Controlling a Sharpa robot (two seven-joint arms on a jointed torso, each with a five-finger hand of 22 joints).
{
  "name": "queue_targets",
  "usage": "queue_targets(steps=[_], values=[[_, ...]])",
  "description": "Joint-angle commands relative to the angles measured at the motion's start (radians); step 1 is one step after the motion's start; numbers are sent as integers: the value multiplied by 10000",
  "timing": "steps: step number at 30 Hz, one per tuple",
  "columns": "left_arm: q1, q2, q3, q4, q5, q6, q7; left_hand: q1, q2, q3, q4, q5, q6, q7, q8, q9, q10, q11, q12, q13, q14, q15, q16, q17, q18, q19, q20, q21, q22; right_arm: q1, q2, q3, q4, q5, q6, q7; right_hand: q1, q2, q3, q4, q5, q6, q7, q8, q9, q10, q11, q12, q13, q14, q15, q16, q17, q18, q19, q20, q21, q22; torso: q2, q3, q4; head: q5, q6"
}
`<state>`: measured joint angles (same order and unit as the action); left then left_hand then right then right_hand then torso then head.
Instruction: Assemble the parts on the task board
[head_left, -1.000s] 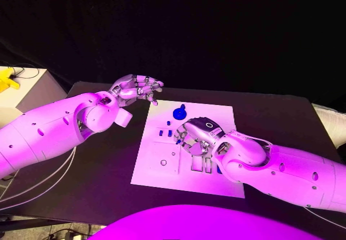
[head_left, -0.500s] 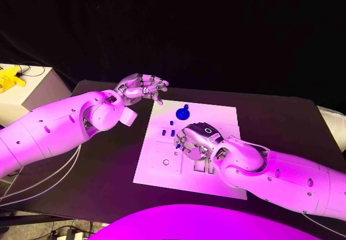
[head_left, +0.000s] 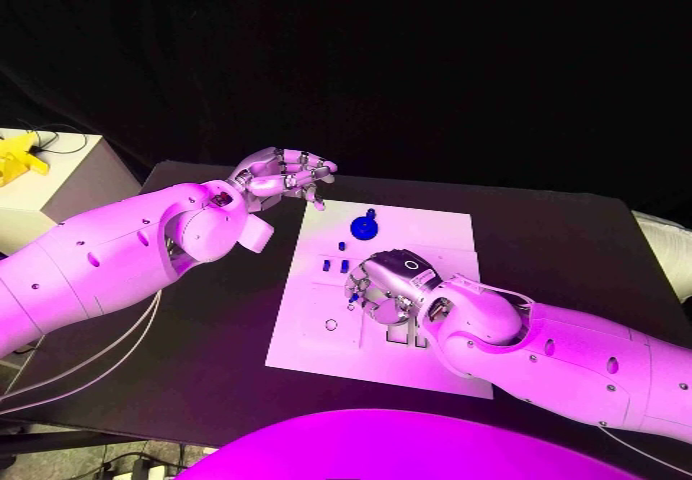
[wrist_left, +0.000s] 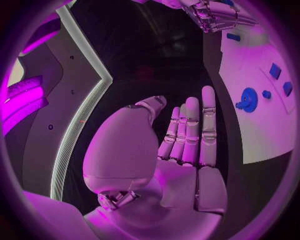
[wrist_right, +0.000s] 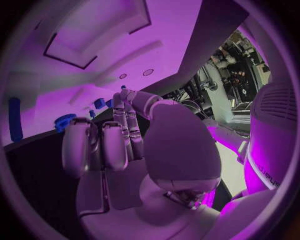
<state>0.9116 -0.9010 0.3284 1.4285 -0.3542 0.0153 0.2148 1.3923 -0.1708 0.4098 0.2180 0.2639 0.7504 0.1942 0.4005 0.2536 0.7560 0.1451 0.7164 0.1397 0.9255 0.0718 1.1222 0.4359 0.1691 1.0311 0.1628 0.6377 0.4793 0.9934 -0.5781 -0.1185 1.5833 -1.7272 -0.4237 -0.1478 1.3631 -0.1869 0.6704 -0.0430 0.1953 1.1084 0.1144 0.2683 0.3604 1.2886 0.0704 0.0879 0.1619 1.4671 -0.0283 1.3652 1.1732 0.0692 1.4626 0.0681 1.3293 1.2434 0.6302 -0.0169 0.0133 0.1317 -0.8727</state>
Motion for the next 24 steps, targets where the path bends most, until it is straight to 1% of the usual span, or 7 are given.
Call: queue_targets(steps=[1,4,6,8,12,17,24], values=[[1,28,10,13,79,65,76,34,10,-51,16,-1,-60,207,53,-11,-20,52,-37,-10,-1,53,-22,9,132,83,9,-52,-13,-21,32,-1,-20,-70,277,126,-50,41,44,7,68,43,38,32,11,327,-261,14,12,313,-86,-20,-8,-24,63,-64,-57,-11,1,-5,5,-8,1],[1,30,10,11,71,65,73,34,10,-51,16,-1,-60,207,53,-11,-20,52,-37,-10,-1,53,-22,9,132,83,9,-52,-13,-27,42,-3,-28,-71,319,129,-50,41,44,7,68,43,38,32,11,327,-261,14,12,313,-86,-20,-8,-24,63,-64,-57,-11,6,-12,2,1,1],[1,32,10,4,36,68,71,34,10,-51,16,-1,-60,207,53,-11,-20,52,-37,-10,-1,53,-22,9,132,83,9,-52,-13,-30,48,-4,-32,-77,359,124,-50,41,44,7,68,43,38,32,11,327,-261,14,12,313,-86,-20,-8,-24,63,-64,-57,-11,10,-13,4,0,1],[1,36,10,-5,14,76,71,34,10,-51,16,-1,-60,207,53,-11,-20,52,-37,-10,-1,53,-22,9,132,83,9,-52,-13,-33,52,-4,-39,-86,397,120,-50,41,44,7,68,43,38,32,11,327,-261,14,12,313,-86,-20,-8,-24,63,-64,-57,-11,7,-6,-1,-10,1],[1,45,10,-14,-10,84,71,34,10,-51,16,-1,-60,207,53,-11,-20,52,-37,-10,-1,53,-22,9,132,83,9,-52,-13,-38,56,-5,-49,-96,462,117,-55,44,52,-2,65,42,38,35,16,330,-261,11,17,317,-85,-9,11,-23,61,-63,-58,-12,9,-13,-1,-12,1],[1,50,10,-11,-19,91,72,34,10,-51,16,-1,-60,207,53,-11,-20,52,-37,-10,-1,53,-22,9,132,83,9,-52,-13,-43,67,-7,-58,-116,473,98,-55,44,52,-2,65,42,38,35,16,330,-261,11,17,317,-85,-9,11,-23,61,-63,-58,-12,6,-2,3,-1,1],[1,42,10,-6,-22,92,67,34,10,-51,16,-1,-60,207,53,-11,-20,52,-37,-10,-1,53,-22,9,132,83,9,-52,-13,-47,78,-8,-67,-153,513,81,-55,44,52,-2,65,42,38,35,16,330,-261,11,17,317,-85,-9,11,-23,61,-63,-58,-12,3,-1,4,0,1]])
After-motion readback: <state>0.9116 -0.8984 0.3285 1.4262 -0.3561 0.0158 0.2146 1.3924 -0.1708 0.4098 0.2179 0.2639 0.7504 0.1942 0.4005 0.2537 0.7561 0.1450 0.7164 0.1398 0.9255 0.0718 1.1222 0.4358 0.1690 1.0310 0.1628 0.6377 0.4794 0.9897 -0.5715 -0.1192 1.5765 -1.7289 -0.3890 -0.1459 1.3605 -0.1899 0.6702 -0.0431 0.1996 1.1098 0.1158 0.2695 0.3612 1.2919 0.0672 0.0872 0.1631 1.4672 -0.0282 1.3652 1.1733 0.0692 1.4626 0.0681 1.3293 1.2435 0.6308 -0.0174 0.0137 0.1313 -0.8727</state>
